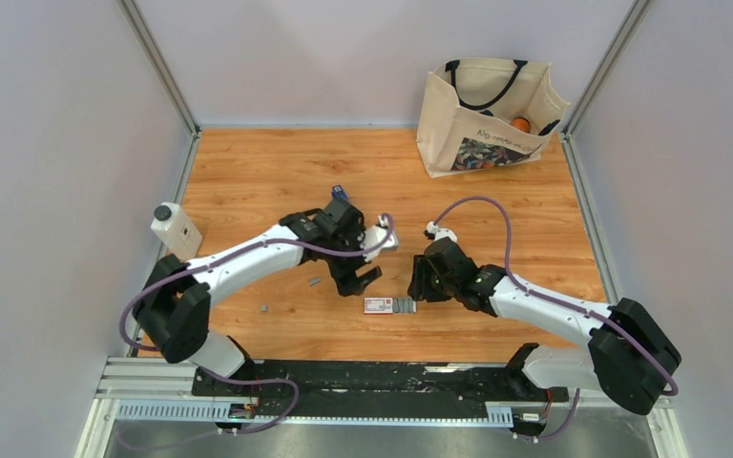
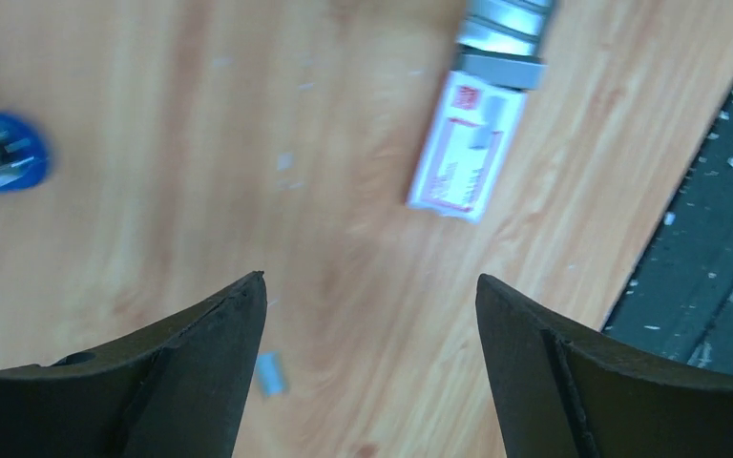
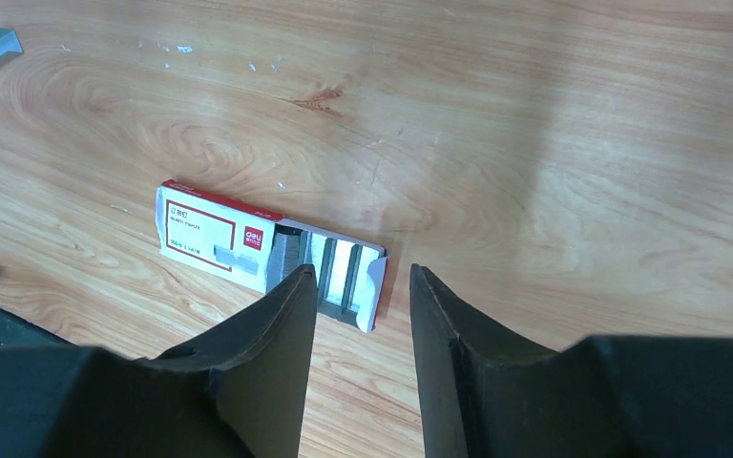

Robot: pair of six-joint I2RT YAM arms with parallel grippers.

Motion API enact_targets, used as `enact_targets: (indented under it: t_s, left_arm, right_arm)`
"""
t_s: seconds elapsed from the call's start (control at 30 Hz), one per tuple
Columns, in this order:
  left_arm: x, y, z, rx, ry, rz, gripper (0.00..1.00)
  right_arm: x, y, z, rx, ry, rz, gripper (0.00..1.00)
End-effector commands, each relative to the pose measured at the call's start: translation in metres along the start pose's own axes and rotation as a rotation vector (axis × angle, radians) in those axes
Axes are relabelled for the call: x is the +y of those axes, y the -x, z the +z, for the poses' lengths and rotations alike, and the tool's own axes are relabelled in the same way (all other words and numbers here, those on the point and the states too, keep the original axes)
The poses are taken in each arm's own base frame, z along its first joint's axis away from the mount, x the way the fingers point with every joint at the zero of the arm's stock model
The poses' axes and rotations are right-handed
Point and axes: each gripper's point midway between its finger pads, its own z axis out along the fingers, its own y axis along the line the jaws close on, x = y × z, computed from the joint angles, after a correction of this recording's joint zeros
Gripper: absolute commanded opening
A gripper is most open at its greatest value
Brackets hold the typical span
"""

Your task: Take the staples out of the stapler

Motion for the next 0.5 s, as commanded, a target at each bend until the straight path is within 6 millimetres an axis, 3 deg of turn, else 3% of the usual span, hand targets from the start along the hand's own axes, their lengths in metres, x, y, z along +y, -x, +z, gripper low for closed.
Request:
enact_targets:
  t_s: [0.0, 0.1, 0.23, 0.47]
  left_arm:
    - [0.028, -0.001, -0.048, -0.042, 0.105, -0.015, 0.89]
    - [0.051, -0.038, -0.047, 0.073, 0.193, -0.058, 0.89]
    - [0.066, -0.078, -0.036, 0.212, 0.23, -0.141, 0.86]
    - [0.076, -0.106, -0.021, 0.31, 0.256, -0.143, 0.82]
  right_arm:
    - [0.014, 0.021, -0.008, -0.059, 0.039, -0.009, 0.44]
    - [0.016, 0.026, -0.009, -0.071, 0.041, -0.016, 0.44]
    - [0.016, 0.028, -0.013, -0.088, 0.047, -0.015, 0.44]
    - [0.011, 0.026, -0.016, -0.095, 0.033, -0.016, 0.43]
